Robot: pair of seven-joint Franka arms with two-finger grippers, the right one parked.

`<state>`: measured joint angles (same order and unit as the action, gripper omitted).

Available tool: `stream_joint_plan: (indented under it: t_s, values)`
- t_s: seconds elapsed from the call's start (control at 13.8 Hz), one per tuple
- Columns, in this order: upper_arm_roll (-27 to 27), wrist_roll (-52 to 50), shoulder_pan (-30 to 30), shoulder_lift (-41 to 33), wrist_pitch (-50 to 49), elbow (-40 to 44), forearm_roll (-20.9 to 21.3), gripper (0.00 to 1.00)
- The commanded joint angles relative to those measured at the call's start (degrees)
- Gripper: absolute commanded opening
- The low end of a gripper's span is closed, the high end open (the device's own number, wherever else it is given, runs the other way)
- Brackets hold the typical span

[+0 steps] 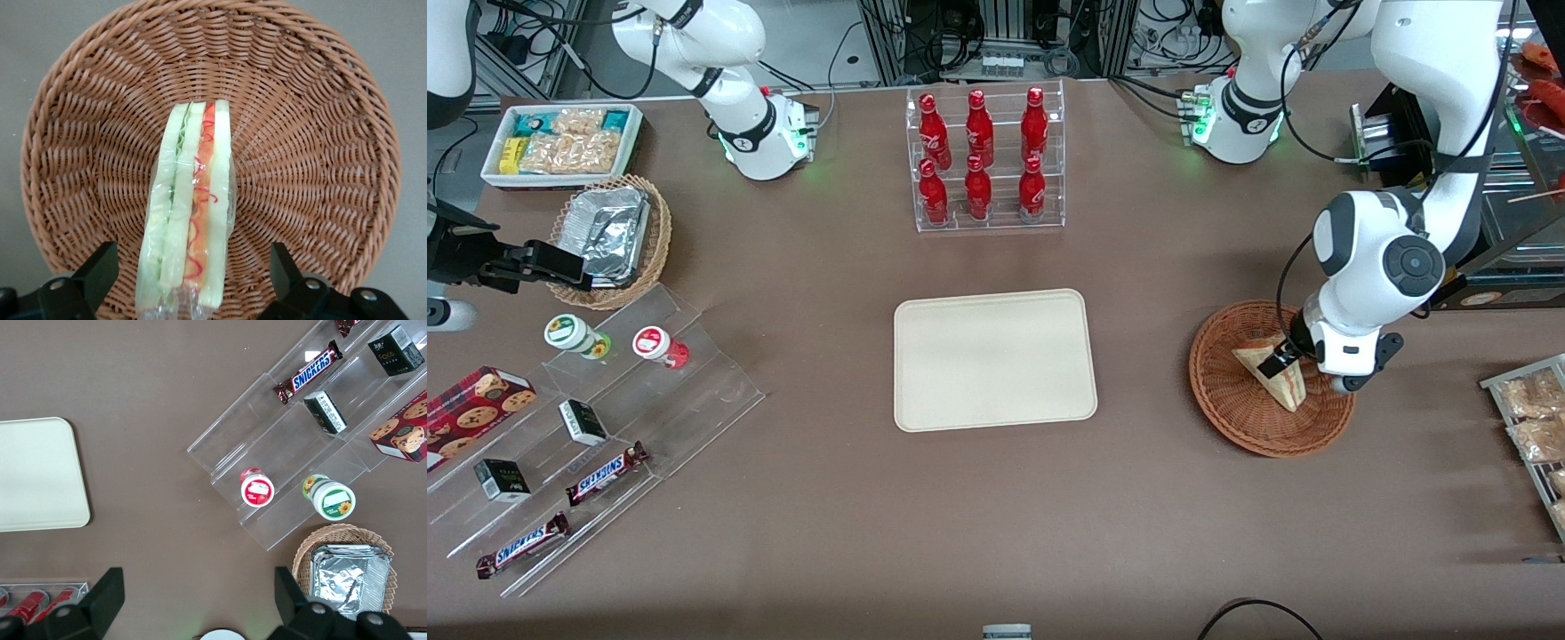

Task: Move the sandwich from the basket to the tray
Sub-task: 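Lower the left gripper and close it on the sandwich's crust edge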

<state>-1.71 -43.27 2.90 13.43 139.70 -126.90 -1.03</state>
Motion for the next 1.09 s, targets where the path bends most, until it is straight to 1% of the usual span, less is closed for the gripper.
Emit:
stream_joint_plan:
  t_s: [0.0,0.07,0.14,0.22,0.29,0.36,0.58,0.72,0.87,1.01]
  values:
    - [0.12,-1.12,0.35,0.72,3.21,-1.69,-0.03,1.0]
    - [0.12,-1.12,0.35,1.07,3.21,-1.86,-0.03,0.99]
    - [0.12,-1.12,0.35,1.07,3.04,-2.04,-0.03,0.7]
    - [0.12,-1.03,0.26,0.9,2.51,-2.13,-0.03,0.32]
    - [0.12,-0.86,0.26,0.46,1.38,-2.13,-0.03,0.05]
    - [0.12,0.02,0.26,-0.59,-0.9,-1.87,-0.03,0.0]
    - [0.04,5.8,0.44,-4.72,-7.93,0.06,0.15,0.0]
    - [-1.27,8.45,1.22,-5.08,-12.94,3.74,0.15,0.0]
    - [-1.9,9.69,3.41,-4.64,-16.46,7.09,0.06,0.0]
    - [-1.98,9.87,7.71,-3.68,-18.58,9.9,0.06,0.0]
